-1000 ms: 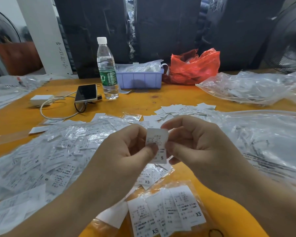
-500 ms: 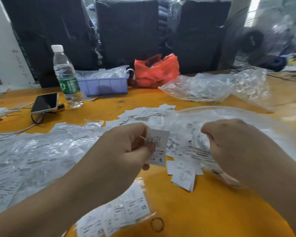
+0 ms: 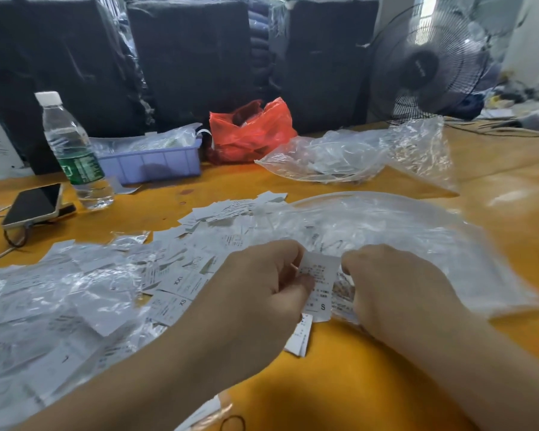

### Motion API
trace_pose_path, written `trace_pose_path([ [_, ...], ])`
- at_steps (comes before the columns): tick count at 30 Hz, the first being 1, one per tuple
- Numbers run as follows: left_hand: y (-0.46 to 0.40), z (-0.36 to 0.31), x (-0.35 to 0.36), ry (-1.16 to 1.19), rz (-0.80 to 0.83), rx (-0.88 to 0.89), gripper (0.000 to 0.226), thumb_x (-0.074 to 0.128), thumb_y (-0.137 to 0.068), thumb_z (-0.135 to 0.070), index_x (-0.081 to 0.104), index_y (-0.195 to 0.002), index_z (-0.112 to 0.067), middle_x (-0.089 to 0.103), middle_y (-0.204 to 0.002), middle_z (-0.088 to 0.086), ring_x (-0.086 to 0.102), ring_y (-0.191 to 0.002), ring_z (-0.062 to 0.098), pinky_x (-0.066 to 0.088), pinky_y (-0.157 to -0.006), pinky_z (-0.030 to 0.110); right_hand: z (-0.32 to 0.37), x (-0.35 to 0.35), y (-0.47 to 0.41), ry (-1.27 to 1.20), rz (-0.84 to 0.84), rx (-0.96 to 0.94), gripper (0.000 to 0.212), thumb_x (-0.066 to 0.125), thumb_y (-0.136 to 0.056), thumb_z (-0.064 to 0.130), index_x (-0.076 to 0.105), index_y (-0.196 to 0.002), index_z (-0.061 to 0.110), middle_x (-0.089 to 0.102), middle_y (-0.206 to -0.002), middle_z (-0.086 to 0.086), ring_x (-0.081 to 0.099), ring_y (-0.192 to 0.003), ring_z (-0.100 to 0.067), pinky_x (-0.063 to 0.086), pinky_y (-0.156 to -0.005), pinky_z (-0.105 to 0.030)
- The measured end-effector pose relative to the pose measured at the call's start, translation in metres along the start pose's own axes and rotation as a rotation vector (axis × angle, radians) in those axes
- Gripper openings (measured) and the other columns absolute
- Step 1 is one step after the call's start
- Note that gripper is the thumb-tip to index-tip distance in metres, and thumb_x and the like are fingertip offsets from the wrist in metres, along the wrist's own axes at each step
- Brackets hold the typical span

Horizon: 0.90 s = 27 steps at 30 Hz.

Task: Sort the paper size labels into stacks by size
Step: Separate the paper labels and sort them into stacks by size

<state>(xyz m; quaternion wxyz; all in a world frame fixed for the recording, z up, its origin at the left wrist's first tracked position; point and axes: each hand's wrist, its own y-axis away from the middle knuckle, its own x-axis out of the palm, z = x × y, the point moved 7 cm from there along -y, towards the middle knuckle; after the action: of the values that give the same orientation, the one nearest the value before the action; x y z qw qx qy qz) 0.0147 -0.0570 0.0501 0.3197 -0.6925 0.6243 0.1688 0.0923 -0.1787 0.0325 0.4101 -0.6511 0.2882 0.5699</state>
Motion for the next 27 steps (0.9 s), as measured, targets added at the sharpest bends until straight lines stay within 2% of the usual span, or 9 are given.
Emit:
trace_pose_path([
  [2, -0.001, 0.0, 0.0, -0.005, -0.004, 0.008, 0.017, 0.049, -0.099, -0.031, 0.059, -0.086, -0.034, 0.071, -0.08, -0.012, 0.061, -0.066, 0.026, 0.048, -0.052, 0.034, 0.0, 0.0, 0.0, -0.003, -0.001, -0.001, 0.016, 0.051, -0.085, 0.011, 0.053, -0.09, 0.026, 0.046, -0.082, 0.006, 0.048, -0.068, -0.019, 0.033, -0.052, -0.026],
  [4, -0.001, 0.001, -0.002, -0.019, -0.019, 0.006, 0.017, 0.049, -0.1, -0.031, 0.06, -0.086, -0.034, 0.071, -0.08, -0.02, 0.058, -0.059, 0.02, 0.044, -0.047, 0.027, 0.0, -0.001, 0.0, -0.003, -0.011, -0.001, 0.017, 0.05, -0.086, 0.012, 0.052, -0.097, 0.025, 0.039, -0.083, 0.006, 0.044, -0.065, -0.017, 0.03, -0.05, -0.025],
  [7, -0.001, 0.006, -0.009, -0.023, -0.036, -0.011, 0.017, 0.05, -0.099, -0.03, 0.06, -0.086, -0.034, 0.071, -0.08, -0.024, 0.062, -0.063, 0.014, 0.047, -0.05, 0.029, 0.004, -0.008, -0.001, -0.023, -0.045, 0.003, 0.013, 0.045, -0.089, 0.01, 0.041, -0.091, 0.023, 0.027, -0.084, 0.004, 0.035, -0.057, -0.01, 0.023, -0.045, -0.022],
  [9, 0.001, 0.01, -0.016, -0.011, -0.045, -0.024, 0.018, 0.051, -0.099, -0.029, 0.06, -0.086, -0.037, 0.072, -0.079, -0.021, 0.063, -0.063, 0.01, 0.048, -0.051, 0.029, 0.006, -0.014, -0.001, -0.051, -0.091, 0.001, 0.012, 0.043, -0.09, 0.01, 0.041, -0.086, 0.021, 0.026, -0.085, 0.003, 0.036, -0.056, -0.009, 0.022, -0.045, -0.021],
  [12, 0.008, 0.018, -0.03, -0.023, -0.087, -0.044, 0.019, 0.051, -0.098, -0.029, 0.062, -0.083, -0.035, 0.07, -0.075, -0.025, 0.063, -0.065, -0.002, 0.047, -0.049, 0.016, 0.015, -0.022, 0.0, -0.081, -0.178, -0.043, 0.013, 0.043, -0.095, 0.017, 0.055, -0.095, 0.02, 0.038, -0.094, 0.002, 0.044, -0.058, -0.013, 0.025, -0.047, -0.019],
  [15, 0.015, 0.028, -0.042, -0.016, -0.111, -0.08, 0.019, 0.051, -0.098, -0.03, 0.063, -0.083, -0.033, 0.069, -0.076, -0.026, 0.064, -0.064, -0.002, 0.048, -0.052, 0.014, 0.025, -0.029, -0.001, -0.086, -0.26, -0.079, 0.019, 0.044, -0.096, 0.025, 0.062, -0.096, 0.019, 0.045, -0.091, 0.003, 0.048, -0.06, -0.016, 0.032, -0.048, -0.021],
  [23, 0.039, 0.042, -0.065, -0.01, -0.185, -0.118, 0.019, 0.055, -0.097, -0.025, 0.063, -0.081, -0.029, 0.07, -0.076, -0.022, 0.065, -0.062, 0.0, 0.043, -0.049, 0.011, 0.034, -0.015, -0.01, -0.057, -0.174, -0.056, 0.014, 0.049, -0.094, 0.019, 0.063, -0.093, 0.02, 0.049, -0.089, 0.005, 0.049, -0.067, -0.015, 0.038, -0.055, -0.021],
  [27, 0.041, 0.037, -0.065, -0.032, -0.177, -0.107, 0.019, 0.053, -0.098, -0.026, 0.063, -0.082, -0.028, 0.069, -0.078, -0.024, 0.065, -0.065, -0.001, 0.046, -0.051, 0.013, 0.038, -0.021, -0.006, -0.088, -0.196, -0.086, 0.01, 0.055, -0.095, 0.027, 0.064, -0.093, 0.023, 0.052, -0.092, 0.008, 0.052, -0.08, -0.014, 0.048, -0.064, -0.025],
])
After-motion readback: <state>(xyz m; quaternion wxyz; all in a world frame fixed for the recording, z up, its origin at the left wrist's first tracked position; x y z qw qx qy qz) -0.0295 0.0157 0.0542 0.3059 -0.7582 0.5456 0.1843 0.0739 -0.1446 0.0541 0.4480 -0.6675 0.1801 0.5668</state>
